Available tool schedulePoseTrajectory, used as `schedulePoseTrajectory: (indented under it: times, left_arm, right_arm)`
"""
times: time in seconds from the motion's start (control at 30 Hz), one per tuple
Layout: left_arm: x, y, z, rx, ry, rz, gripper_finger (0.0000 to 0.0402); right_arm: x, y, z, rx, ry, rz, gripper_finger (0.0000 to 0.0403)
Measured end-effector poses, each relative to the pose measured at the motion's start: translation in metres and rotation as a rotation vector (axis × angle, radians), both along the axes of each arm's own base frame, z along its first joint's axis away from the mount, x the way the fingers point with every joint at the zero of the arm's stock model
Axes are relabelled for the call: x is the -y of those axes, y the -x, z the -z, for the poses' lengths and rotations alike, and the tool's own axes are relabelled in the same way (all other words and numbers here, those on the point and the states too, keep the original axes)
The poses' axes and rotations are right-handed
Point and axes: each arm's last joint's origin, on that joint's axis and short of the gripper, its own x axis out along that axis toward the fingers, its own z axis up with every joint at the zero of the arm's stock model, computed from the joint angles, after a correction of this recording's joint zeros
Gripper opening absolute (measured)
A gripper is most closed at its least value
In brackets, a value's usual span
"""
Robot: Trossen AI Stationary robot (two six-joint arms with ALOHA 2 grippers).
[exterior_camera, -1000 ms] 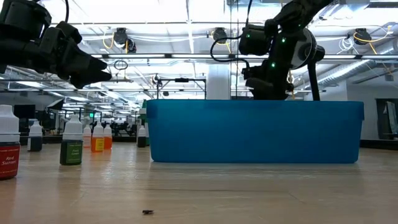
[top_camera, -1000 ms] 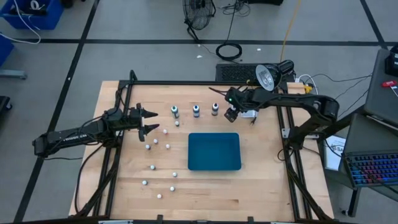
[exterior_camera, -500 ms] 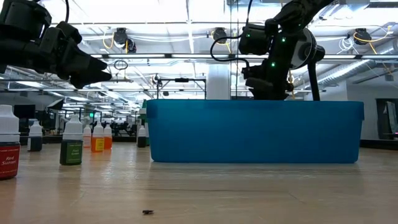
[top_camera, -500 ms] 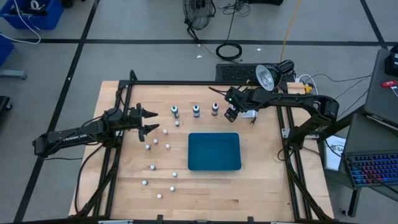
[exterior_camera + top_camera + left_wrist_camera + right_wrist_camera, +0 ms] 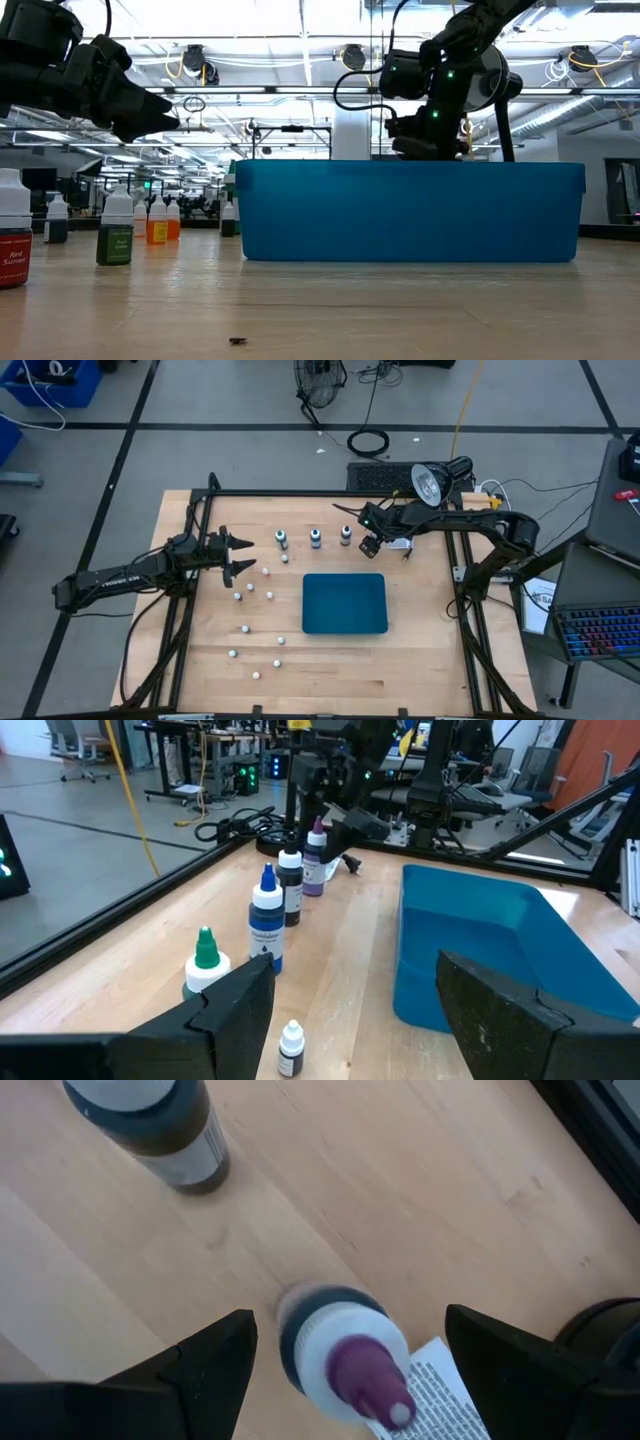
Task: Pick & Place food coloring
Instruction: Put the large purple food coloring bottle into the blue bin
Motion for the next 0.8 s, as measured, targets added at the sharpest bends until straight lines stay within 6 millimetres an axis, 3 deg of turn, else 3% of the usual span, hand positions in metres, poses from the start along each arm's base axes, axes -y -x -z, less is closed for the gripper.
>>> schedulePoseTrajectory:
  times: [0.3,0.67,0.8]
  left_arm:
    - [0.0,0.0,0.0001,0.0,0.0,-0.001,0.0274]
    - [0.0,0.0,0.0001,0.0,0.0,0.0,0.0274]
    - [0.0,0.0,0.0,0.0,0.0,0.0,0.0274]
  right_arm:
    - [-0.0002,0.0004,-0.0002,-0.002,-0.001,-0.001,0.0263]
    - [-0.0003,0.0011,0.0,-0.022,0.006,-0.028,0.0134]
    - [-0.0017,0.0004,-0.0001,-0.035,0.016,-0.061,0.0131]
